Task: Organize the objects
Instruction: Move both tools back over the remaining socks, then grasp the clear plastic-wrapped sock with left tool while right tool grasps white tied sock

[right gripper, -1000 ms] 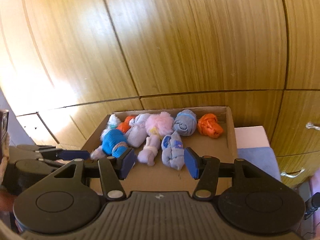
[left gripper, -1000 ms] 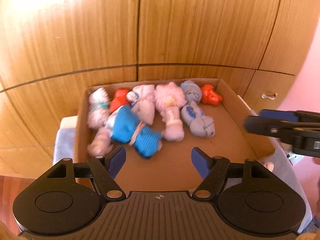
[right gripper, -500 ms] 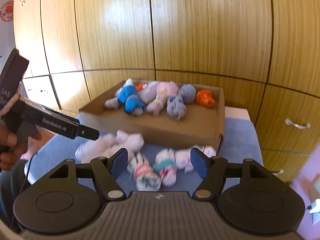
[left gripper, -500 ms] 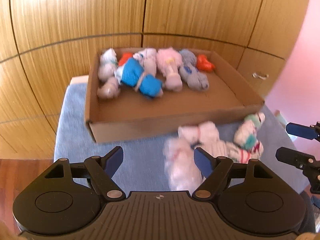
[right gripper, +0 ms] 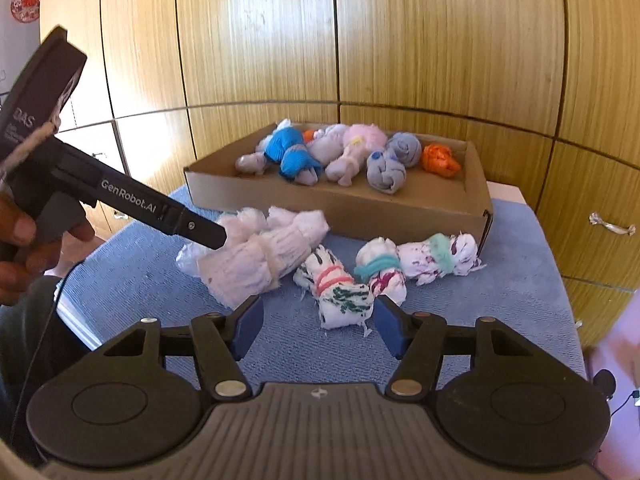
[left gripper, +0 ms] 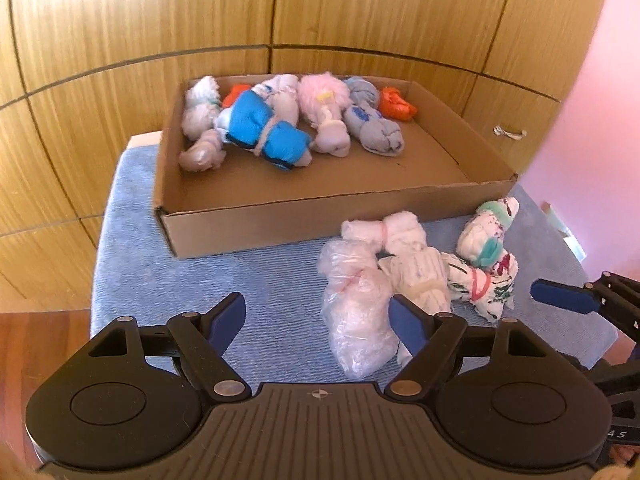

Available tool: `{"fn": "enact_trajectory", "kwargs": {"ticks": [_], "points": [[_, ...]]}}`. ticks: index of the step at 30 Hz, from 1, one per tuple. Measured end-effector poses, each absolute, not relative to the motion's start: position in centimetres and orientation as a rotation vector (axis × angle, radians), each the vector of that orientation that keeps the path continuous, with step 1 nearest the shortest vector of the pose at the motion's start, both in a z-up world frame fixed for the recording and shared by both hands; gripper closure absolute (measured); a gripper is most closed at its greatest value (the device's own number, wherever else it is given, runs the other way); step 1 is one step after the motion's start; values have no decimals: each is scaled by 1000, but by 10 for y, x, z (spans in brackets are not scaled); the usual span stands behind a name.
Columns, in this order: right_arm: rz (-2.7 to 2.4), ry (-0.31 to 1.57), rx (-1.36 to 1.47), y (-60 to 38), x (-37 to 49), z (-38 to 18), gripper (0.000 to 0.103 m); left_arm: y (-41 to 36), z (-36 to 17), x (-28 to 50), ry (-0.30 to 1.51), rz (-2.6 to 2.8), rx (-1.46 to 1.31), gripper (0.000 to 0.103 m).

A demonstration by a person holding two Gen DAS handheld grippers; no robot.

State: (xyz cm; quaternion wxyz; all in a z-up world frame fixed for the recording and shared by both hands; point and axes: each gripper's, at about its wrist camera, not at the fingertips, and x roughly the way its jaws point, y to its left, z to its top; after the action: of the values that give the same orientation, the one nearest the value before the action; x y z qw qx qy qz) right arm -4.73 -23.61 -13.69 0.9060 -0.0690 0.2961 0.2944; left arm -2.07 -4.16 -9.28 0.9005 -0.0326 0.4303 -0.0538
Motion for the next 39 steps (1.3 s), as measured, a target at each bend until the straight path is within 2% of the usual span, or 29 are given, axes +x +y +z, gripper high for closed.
{"fn": "enact_trajectory", "kwargs": {"ticks": [7,10,11,12,20,31,34,36,39], "points": [[622,596,-137,-232,-52,-132,45,-48,-105,-6,930,-129,-71,21],[629,592,-133,-229,-55,-131,44,-49,-108,-2,939,-151,-96,40],[633,592,-131,-228,-55,-131,44,-49,-108,-2,938,-156,-102,55],[638,594,-130,-226,-56,-131,44,-50,-108,-2,939,-155,-102,60],[657,611,-127,-206,-53,-127,42,-30,-98,-17,912,-120,-126,62],[531,734,-81,-164,-31,-143,39,-13,-98,-30,878,-86,-82,61],[517,742,-58,-164,-30,-146,41,-9,-102,-29,889,-96,-97,61],[534,740,-58,-163,-32,-146,49,-7,-104,-30,891,-102,-99,61],[554,721,-66,-165,-36,-144,53,-6,-106,-29,891,-113,-100,61]]}}
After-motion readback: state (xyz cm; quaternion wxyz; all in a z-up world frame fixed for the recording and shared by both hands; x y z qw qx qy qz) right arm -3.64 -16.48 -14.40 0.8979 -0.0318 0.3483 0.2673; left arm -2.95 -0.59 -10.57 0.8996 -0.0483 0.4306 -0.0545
